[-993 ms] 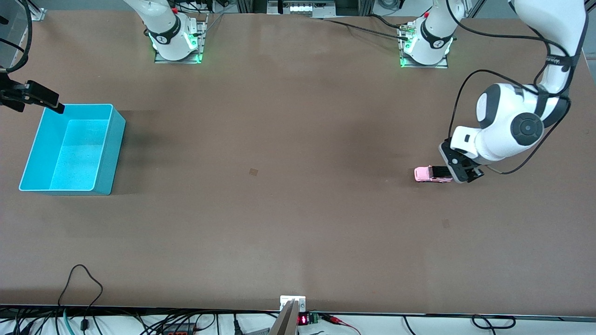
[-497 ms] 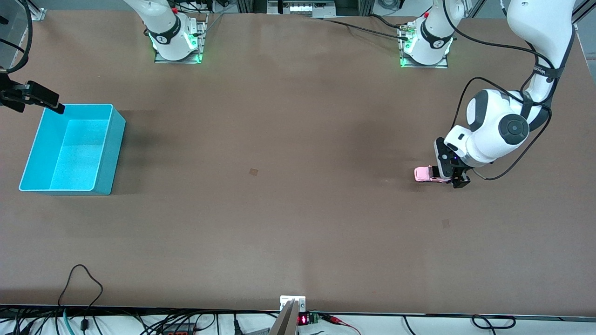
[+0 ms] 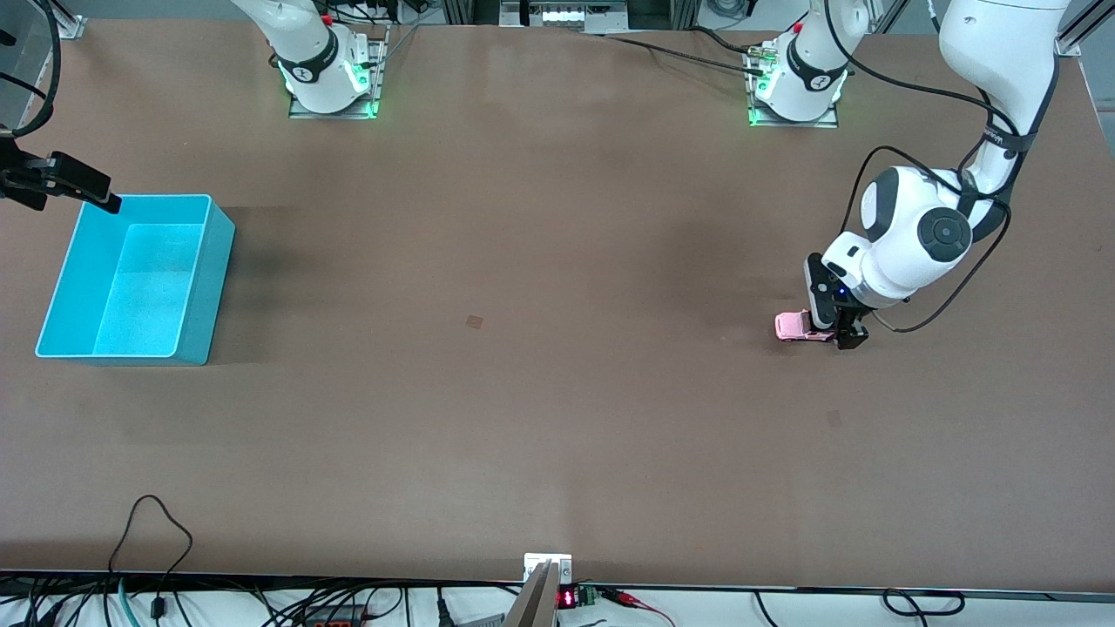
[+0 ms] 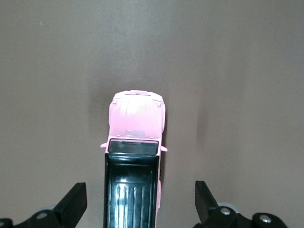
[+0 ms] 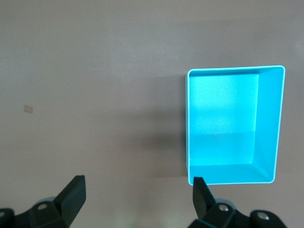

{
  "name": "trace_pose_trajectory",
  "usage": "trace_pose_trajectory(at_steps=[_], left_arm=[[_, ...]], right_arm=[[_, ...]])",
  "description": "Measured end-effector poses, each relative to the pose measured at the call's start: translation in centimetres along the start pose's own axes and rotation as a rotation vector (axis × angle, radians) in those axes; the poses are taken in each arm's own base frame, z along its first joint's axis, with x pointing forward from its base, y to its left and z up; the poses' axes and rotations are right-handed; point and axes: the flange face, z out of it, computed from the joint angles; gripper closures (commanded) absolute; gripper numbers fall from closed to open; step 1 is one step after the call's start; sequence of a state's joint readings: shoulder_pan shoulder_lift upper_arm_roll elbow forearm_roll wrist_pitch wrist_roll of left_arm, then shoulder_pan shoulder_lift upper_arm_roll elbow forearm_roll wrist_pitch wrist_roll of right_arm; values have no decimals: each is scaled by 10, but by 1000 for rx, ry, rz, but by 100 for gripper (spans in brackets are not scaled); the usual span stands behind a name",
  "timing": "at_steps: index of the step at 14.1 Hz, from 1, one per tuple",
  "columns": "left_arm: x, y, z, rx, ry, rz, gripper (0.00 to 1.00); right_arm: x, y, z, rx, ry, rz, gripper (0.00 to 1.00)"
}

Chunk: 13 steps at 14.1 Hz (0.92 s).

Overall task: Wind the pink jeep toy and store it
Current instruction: 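Lower the left gripper and close it around the pink jeep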

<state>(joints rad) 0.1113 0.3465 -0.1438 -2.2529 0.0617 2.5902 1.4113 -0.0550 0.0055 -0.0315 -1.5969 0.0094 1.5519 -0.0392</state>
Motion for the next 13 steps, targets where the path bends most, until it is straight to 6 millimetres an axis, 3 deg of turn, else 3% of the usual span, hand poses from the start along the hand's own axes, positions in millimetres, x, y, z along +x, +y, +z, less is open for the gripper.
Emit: trace_pose_trajectory(at_steps=[8,13], left_arm=[[2,1,16,5,-3,27,0],[2,1,18,3,-2,28,8]], right_arm=[[0,0,0,0,0,0,0],[0,0,0,0,0,0,0]])
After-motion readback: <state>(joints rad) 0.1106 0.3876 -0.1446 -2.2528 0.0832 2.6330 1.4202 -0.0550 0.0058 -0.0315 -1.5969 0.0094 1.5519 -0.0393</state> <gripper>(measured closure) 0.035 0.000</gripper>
